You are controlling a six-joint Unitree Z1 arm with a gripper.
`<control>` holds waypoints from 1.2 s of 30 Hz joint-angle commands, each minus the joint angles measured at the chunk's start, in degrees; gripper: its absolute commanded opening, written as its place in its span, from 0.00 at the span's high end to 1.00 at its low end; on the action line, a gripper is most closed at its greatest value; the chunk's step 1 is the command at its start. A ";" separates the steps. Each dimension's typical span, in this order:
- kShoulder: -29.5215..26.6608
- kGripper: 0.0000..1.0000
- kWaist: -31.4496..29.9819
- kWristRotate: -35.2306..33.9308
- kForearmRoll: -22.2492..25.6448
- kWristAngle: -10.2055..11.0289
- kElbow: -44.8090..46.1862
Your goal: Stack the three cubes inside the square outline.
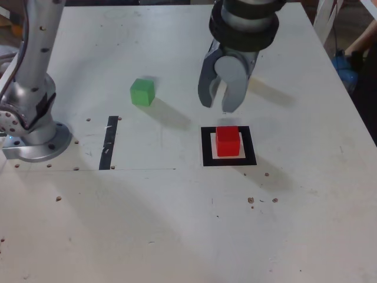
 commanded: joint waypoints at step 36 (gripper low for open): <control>0.10 0.01 34.21 49.82 -24.52 -1.65 12.06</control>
